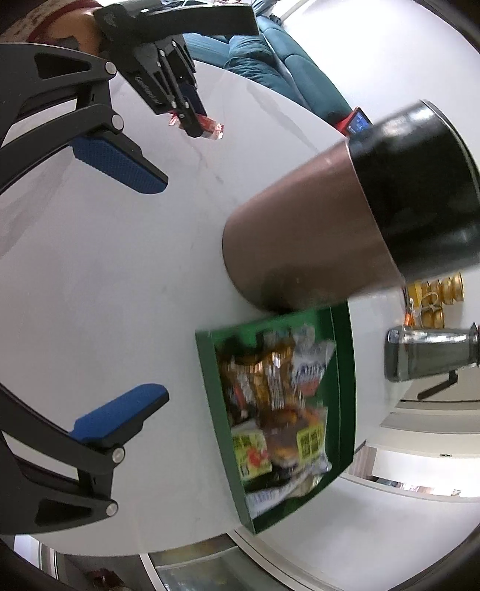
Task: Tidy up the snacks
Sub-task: 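Carry the red candy with the left gripper over the green tray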
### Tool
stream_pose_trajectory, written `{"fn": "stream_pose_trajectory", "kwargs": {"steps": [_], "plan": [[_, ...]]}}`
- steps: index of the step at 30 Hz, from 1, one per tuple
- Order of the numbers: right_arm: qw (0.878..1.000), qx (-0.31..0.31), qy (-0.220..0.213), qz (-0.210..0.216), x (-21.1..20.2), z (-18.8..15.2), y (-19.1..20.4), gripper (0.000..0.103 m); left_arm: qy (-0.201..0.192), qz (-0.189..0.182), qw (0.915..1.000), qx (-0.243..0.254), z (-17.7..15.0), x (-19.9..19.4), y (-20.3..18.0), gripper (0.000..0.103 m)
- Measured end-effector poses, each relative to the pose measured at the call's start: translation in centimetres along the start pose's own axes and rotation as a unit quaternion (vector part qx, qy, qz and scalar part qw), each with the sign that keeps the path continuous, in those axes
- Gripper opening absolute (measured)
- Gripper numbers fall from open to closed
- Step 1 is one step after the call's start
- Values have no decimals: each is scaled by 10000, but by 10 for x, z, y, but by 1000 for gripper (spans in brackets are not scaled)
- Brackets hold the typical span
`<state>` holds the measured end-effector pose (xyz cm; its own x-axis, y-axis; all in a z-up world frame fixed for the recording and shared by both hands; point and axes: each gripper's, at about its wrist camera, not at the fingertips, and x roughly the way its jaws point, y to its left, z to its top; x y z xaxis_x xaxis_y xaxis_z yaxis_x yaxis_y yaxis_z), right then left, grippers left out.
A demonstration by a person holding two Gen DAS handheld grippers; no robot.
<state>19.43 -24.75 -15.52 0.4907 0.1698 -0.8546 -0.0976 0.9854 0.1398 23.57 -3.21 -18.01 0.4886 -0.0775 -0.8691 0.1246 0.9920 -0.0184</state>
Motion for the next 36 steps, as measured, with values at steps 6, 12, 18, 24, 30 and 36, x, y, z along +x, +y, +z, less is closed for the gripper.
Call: {"fn": "stream_pose_trajectory", "kwargs": {"steps": [6,12,18,24,30,36], "plan": [[10000,39,-82,-16,-15,-3,-52,103,-37,-173,9998,55,1,-17,-63,20],[9998,5,-192,-37,-24,5,-101,103,-173,-234,9995,96,17,-27,-118,20],[9994,-146,-311,-76,-26,22,-142,103,-320,-238,9991,132,39,-28,-175,20],[9991,-102,-391,-99,-27,37,-175,103,-339,-239,9991,71,71,-8,-213,20],[9989,36,-443,-135,-20,61,-201,103,-209,-92,9997,62,93,18,-226,20],[9986,110,-506,-72,-12,84,-212,103,-131,12,9999,83,110,37,-229,20]]}}
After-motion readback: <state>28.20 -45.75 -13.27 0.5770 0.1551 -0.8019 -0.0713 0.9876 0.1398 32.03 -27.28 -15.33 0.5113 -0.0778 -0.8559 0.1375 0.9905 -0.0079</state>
